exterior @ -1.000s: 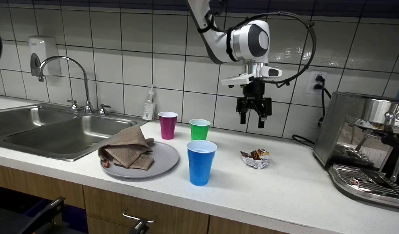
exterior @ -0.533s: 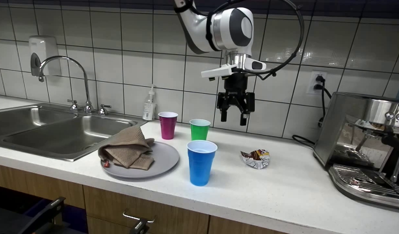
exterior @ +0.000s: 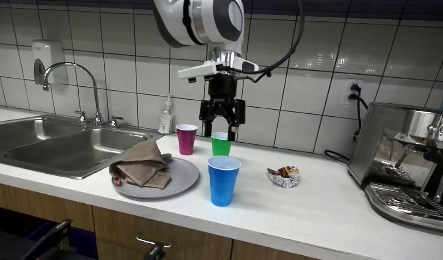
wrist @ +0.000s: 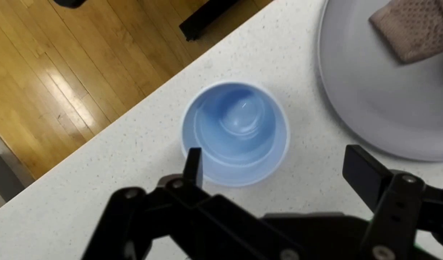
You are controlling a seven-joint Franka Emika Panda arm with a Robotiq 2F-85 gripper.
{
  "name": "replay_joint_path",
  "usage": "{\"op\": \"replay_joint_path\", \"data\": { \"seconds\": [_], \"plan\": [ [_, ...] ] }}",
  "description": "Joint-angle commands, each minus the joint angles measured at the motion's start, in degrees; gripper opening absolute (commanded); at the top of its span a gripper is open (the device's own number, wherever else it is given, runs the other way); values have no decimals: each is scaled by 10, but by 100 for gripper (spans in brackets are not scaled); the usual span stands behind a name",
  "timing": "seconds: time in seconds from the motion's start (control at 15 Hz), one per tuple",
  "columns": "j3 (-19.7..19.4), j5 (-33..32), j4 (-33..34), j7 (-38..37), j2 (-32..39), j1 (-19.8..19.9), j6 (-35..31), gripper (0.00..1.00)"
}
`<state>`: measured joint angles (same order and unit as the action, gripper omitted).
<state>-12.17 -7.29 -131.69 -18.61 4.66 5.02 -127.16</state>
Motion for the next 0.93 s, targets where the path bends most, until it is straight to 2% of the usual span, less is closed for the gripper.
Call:
{"op": "replay_joint_path", "data": {
  "seconds": [0.0,0.4,0.87],
  "plan": [
    [31,-3,-80,13,-79,-5,-15,100],
    [83,16,-120,30,-107,-30,-25,100],
    [130,44,-118,58,-77,-70,-54,100]
  ]
}}
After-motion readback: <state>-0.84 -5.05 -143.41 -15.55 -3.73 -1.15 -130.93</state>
